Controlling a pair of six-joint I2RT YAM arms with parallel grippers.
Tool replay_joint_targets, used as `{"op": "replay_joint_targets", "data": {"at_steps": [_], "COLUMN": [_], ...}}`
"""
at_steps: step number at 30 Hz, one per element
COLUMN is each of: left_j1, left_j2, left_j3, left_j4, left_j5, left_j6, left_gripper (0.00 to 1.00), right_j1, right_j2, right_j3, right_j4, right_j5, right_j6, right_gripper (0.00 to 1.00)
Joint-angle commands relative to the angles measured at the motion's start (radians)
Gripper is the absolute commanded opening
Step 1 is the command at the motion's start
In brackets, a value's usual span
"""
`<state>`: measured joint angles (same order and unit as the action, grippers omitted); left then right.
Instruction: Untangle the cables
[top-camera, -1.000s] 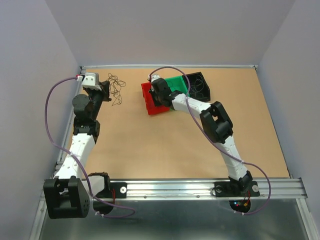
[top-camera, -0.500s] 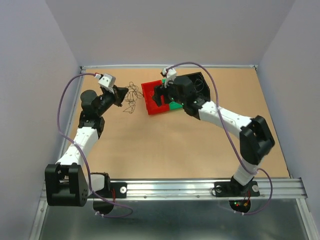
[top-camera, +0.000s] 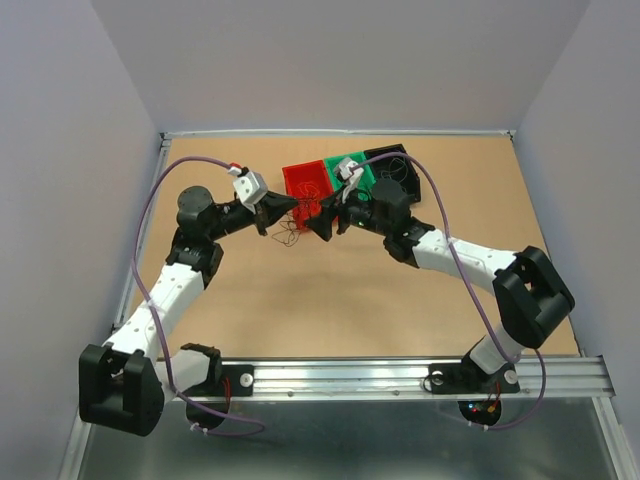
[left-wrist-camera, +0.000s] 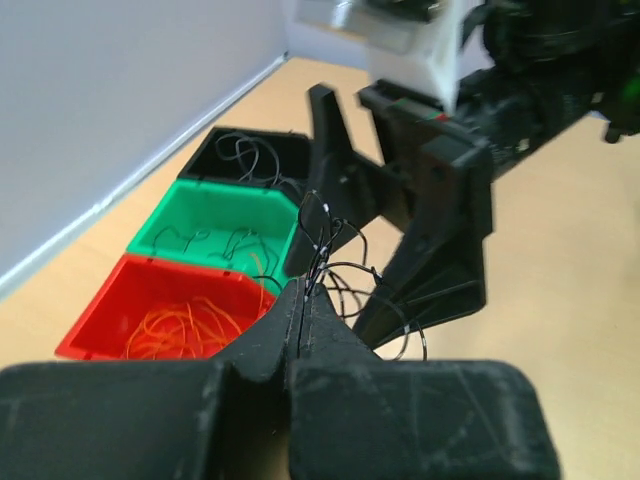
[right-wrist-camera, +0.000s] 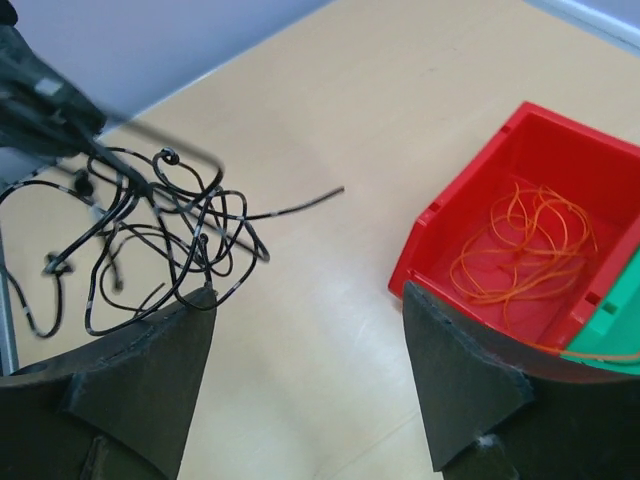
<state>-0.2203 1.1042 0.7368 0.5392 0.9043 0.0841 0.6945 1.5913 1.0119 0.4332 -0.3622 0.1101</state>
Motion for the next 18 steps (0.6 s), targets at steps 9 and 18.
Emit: {"op": "replay_joint_targets", "data": {"at_steps": [9,18], "left_j1": [-0.062,-0.062], "left_j2": [-0.015,0.032], "left_j3": [0.013,0.052], "left_j4": [-0.021,-0.073], "left_j5": [0.047,0.088], "left_j6": [0.062,0.094], "left_gripper": [0.06,0.04], "right_j1": [0.003,0.002], "right_j2": [-0.094,-0.137], "right_j3": [-0.156,-0.239], "right_j4": [0.344,0.444], "right_j5": [-0.181,-0.193], "right_j6": [0.01,0.003], "right_gripper": [0.74,0.01]}}
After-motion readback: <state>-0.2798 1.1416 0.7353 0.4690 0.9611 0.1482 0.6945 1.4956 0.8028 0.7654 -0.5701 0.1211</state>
